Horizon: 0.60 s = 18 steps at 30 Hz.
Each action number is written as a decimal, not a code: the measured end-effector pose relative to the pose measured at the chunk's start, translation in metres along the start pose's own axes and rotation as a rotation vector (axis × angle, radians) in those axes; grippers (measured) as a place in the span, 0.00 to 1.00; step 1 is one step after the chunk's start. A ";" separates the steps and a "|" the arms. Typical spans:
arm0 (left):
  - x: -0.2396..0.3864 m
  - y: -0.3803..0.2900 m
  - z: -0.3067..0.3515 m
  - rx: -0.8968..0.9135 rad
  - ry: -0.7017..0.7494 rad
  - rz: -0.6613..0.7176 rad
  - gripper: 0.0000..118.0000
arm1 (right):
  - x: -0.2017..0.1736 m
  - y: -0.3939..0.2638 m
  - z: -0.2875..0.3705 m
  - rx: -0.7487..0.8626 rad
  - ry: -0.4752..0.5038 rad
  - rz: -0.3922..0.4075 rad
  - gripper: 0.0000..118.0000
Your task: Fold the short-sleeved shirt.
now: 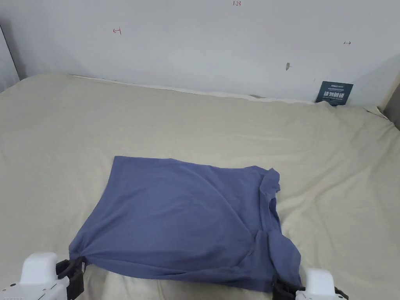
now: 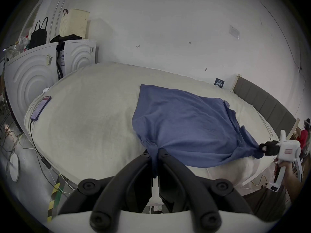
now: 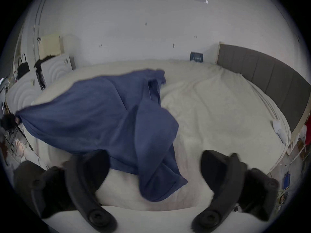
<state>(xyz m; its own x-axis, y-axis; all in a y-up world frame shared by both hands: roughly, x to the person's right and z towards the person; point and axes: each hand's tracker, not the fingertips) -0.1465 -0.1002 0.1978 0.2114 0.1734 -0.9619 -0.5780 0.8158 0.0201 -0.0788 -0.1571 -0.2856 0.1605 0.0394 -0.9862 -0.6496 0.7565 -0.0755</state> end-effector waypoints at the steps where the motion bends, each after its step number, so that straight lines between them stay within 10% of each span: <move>1: 0.000 0.000 0.000 -0.009 0.014 -0.009 0.04 | 0.000 -0.003 -0.005 -0.024 0.008 0.013 0.71; 3: -0.005 -0.005 -0.004 -0.019 0.015 0.001 0.04 | 0.005 -0.006 -0.015 -0.111 0.021 -0.044 0.11; 4: -0.003 -0.010 -0.004 -0.010 0.016 -0.001 0.03 | 0.012 -0.005 -0.024 -0.092 0.074 -0.084 0.07; 18: 0.003 -0.028 0.046 -0.001 0.033 0.119 0.03 | -0.003 0.013 0.124 0.331 -0.006 -0.111 0.07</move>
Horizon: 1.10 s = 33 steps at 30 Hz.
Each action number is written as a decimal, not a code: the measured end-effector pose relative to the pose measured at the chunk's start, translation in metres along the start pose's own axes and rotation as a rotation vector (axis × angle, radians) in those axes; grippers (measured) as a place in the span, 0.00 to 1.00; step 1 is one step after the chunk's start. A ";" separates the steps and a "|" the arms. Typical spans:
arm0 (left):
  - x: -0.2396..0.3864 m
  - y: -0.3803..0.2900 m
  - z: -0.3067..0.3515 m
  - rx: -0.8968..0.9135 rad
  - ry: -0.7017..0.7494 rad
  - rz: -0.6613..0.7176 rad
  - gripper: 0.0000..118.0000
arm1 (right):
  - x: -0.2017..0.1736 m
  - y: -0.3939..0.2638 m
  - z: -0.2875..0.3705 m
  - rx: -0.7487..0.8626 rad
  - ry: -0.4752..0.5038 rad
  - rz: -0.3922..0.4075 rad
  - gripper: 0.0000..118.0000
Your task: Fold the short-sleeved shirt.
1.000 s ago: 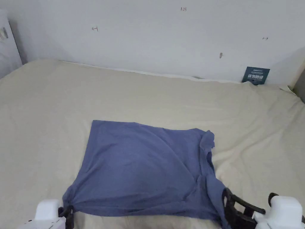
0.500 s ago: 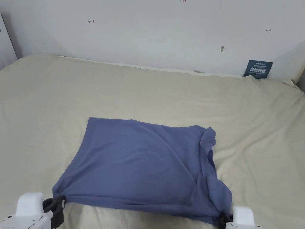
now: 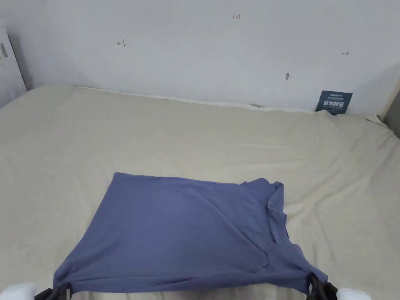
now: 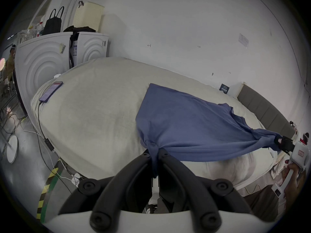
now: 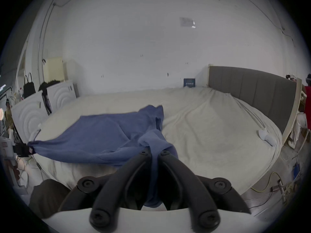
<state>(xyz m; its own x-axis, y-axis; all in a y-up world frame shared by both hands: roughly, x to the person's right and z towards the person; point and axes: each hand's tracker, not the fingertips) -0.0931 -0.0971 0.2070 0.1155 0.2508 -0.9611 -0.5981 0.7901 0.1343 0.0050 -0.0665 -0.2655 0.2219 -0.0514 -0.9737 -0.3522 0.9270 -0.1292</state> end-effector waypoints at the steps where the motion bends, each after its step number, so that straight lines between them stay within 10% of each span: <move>1: -0.002 -0.002 -0.001 0.004 0.014 -0.002 0.03 | -0.003 -0.001 0.008 0.005 0.001 0.013 0.07; 13: -0.010 -0.005 0.006 -0.044 -0.027 0.060 0.03 | -0.002 -0.021 -0.005 -0.054 -0.047 0.051 0.06; 33: 0.029 0.114 -0.193 -0.149 0.087 0.050 0.03 | 0.004 0.024 -0.223 -0.206 -0.036 0.066 0.07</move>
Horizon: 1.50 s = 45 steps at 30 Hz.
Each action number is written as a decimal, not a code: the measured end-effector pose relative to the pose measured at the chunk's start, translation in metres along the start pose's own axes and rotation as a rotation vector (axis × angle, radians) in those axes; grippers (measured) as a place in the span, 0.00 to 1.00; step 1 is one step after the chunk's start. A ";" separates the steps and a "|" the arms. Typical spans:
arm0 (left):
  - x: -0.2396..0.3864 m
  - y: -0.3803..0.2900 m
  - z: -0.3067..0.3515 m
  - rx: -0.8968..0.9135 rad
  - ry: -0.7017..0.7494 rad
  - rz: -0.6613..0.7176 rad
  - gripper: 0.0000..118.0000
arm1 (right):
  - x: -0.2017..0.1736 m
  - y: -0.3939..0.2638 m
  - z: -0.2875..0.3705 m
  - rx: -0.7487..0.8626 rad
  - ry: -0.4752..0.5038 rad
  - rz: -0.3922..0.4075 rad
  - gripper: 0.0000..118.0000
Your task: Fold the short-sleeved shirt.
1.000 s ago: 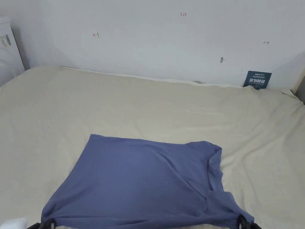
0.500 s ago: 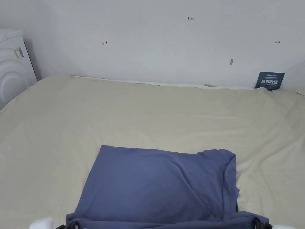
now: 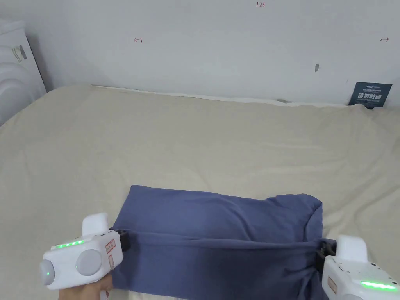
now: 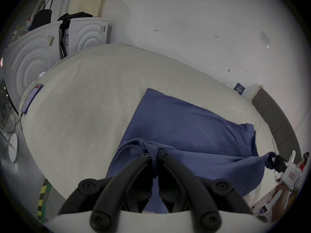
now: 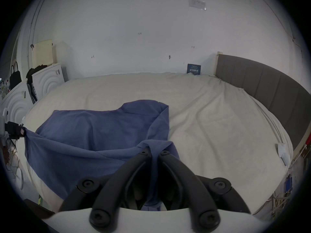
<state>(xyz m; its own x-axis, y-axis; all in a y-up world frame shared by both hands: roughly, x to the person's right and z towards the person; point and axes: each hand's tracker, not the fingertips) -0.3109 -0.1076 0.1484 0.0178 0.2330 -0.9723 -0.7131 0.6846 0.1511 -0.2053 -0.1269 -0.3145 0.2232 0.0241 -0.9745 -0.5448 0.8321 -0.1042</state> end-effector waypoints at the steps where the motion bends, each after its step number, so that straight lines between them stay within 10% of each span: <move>1: 0.000 0.001 -0.006 -0.005 0.007 -0.007 0.04 | -0.004 0.004 0.005 -0.010 0.007 0.009 0.07; 6: 0.007 -0.009 -0.024 0.041 0.113 -0.086 0.23 | -0.006 -0.002 -0.003 0.042 -0.018 -0.027 0.17; 8: -0.006 -0.019 -0.035 0.073 0.098 -0.084 0.83 | -0.003 -0.005 0.008 0.102 0.033 -0.042 0.78; 9: -0.009 -0.025 -0.030 0.123 0.068 -0.074 0.97 | 0.001 -0.009 0.010 0.144 0.087 -0.063 0.99; 21: 0.034 -0.098 0.169 0.680 0.105 -0.267 0.94 | -0.025 -0.028 0.165 0.518 -0.025 0.003 1.00; 23: 0.035 -0.107 0.190 0.700 0.076 -0.260 0.62 | -0.025 -0.027 0.175 0.506 -0.034 0.027 0.92; 24: 0.035 -0.109 0.198 0.706 0.069 -0.253 0.25 | -0.023 -0.028 0.182 0.502 -0.024 0.020 0.70; 25: 0.036 -0.112 0.200 0.709 0.080 -0.256 0.03 | -0.023 -0.026 0.187 0.496 0.000 0.006 0.17; 26: 0.036 -0.116 0.202 0.697 0.093 -0.273 0.03 | -0.021 -0.026 0.190 0.479 0.021 -0.017 0.00; 36: -0.026 -0.107 0.150 0.431 0.044 -0.115 0.03 | -0.029 -0.038 0.203 0.450 0.013 0.010 0.00; 38: -0.036 -0.100 0.126 0.364 0.074 -0.121 0.10 | -0.025 -0.036 0.199 0.434 0.019 0.004 0.00; 39: -0.041 -0.096 0.114 0.321 0.070 -0.115 0.34 | -0.028 -0.038 0.196 0.431 0.020 0.006 0.00; 40: -0.046 -0.092 0.093 0.254 0.070 -0.108 0.81 | -0.032 -0.040 0.193 0.423 0.018 0.010 0.00; 41: -0.052 -0.090 0.077 0.182 0.067 -0.101 1.00 | -0.029 -0.039 0.192 0.416 0.019 0.012 0.00; 45: -0.044 -0.083 0.046 0.097 0.083 -0.122 1.00 | -0.033 -0.045 0.180 0.382 0.029 0.029 0.00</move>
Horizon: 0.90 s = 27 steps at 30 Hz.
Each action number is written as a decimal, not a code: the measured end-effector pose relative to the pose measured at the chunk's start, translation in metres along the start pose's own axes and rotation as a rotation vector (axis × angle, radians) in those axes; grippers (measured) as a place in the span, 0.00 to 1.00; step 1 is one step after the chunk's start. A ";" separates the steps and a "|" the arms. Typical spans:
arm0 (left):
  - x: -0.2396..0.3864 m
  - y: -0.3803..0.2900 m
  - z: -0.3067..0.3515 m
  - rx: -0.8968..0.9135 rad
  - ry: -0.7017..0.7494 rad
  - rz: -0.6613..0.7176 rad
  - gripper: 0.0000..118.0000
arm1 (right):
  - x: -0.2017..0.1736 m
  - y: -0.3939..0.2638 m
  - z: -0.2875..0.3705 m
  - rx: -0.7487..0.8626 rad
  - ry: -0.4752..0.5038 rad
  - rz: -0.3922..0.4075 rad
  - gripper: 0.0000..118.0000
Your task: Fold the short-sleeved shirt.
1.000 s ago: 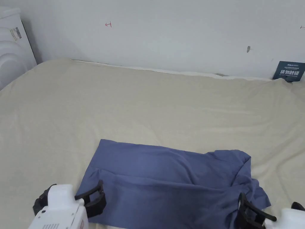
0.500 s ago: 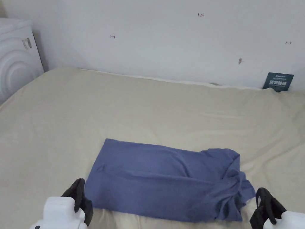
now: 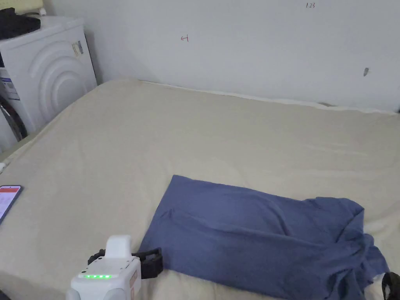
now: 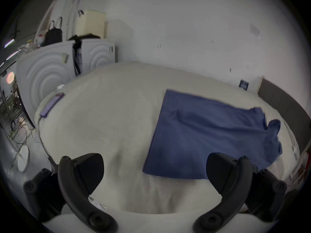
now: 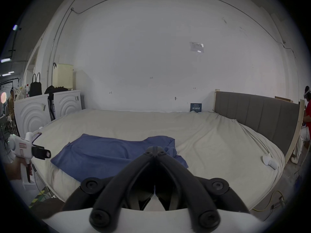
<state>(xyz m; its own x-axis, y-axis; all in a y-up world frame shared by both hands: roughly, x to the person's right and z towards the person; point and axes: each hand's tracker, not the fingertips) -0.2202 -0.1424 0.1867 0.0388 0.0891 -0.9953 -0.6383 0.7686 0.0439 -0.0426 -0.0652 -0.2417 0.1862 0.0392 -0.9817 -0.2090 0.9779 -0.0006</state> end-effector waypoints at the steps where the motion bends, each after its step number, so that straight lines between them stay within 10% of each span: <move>1: 0.001 -0.001 -0.012 -0.039 0.005 -0.003 1.00 | -0.002 -0.002 -0.001 -0.008 -0.006 0.012 0.00; 6: 0.006 -0.027 -0.054 -0.037 -0.010 -0.084 0.88 | 0.000 -0.015 -0.009 -0.053 -0.016 0.038 0.00; 10: -0.005 -0.027 -0.044 -0.042 -0.038 -0.079 0.09 | 0.010 -0.032 -0.031 -0.138 -0.031 0.051 0.04; 11: -0.003 -0.024 -0.034 -0.056 -0.114 -0.053 0.09 | 0.013 -0.037 -0.038 -0.159 -0.050 0.042 0.18; 13: 0.006 -0.021 -0.026 -0.022 -0.055 -0.097 0.09 | 0.020 -0.045 -0.054 -0.220 -0.091 0.046 0.88; 15: 0.001 -0.015 -0.023 0.002 -0.070 -0.082 0.09 | 0.027 -0.058 -0.079 -0.343 -0.112 0.058 0.99; 24: 0.014 0.010 -0.001 0.021 -0.074 -0.086 0.09 | 0.039 -0.103 -0.140 -0.541 0.022 0.069 0.93; 26: 0.016 0.007 -0.003 0.006 -0.072 -0.109 0.09 | 0.043 -0.111 -0.140 -0.478 0.015 0.075 0.13; 27: 0.017 0.009 -0.001 -0.012 -0.079 -0.108 0.09 | 0.041 -0.107 -0.136 -0.450 -0.008 0.087 0.09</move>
<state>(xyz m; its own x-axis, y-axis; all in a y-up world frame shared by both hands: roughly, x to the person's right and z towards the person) -0.2261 -0.1345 0.1702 0.1679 0.0562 -0.9842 -0.6363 0.7688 -0.0646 -0.1432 -0.1959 -0.3074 0.1569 0.1206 -0.9802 -0.6201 0.7845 -0.0028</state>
